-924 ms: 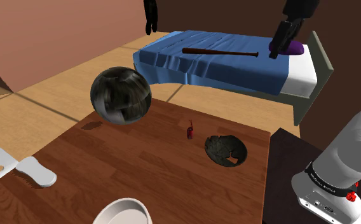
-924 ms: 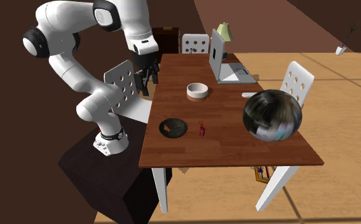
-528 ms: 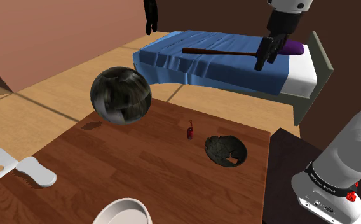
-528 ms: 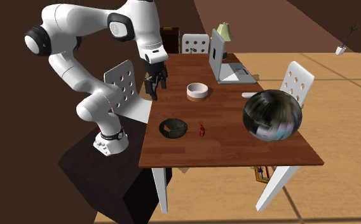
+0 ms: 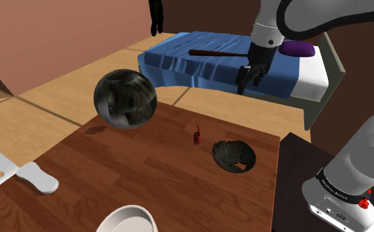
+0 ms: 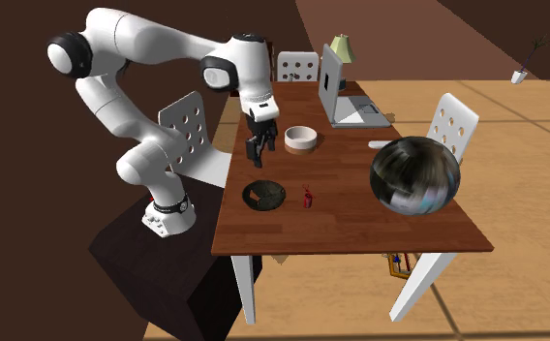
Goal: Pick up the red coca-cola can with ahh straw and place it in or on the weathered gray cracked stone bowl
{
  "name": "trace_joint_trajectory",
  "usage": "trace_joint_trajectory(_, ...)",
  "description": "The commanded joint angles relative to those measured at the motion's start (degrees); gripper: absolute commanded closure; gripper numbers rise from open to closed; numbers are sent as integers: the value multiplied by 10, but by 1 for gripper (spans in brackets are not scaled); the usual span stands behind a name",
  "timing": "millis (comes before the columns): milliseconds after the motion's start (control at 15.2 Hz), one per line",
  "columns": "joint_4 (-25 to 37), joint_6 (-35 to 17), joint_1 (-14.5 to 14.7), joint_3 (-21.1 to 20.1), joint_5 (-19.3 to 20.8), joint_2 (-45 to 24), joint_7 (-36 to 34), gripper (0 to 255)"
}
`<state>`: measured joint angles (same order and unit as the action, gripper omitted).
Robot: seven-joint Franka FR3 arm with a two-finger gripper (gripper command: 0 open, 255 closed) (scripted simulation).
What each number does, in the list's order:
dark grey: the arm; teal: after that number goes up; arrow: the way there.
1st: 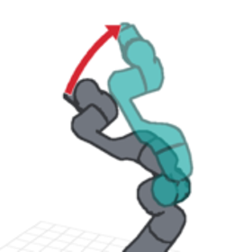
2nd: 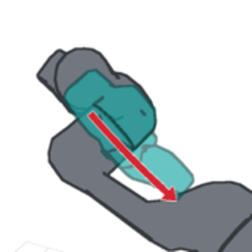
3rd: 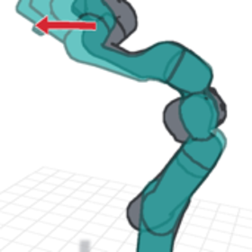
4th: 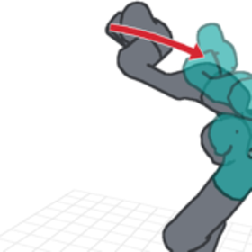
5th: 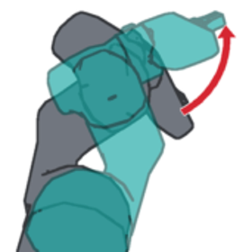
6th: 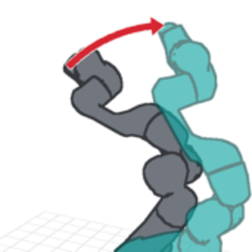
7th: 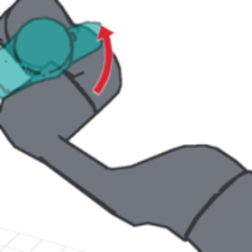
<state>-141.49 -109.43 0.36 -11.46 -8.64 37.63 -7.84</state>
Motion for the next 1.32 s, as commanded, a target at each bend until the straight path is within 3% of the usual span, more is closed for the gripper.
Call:
trace_joint_trajectory(0,-7,-41,2,-25,-8,-29,-31,0)
trace_joint_trajectory(594,9,-206,-16,-121,8,-199,-166,0)
trace_joint_trajectory(990,60,-293,-36,-172,94,-344,-294,0)
trace_joint_trajectory(1122,85,-313,-35,-178,139,-396,-346,0)
trace_joint_trajectory(1254,91,-325,-32,-176,158,-418,-365,0)
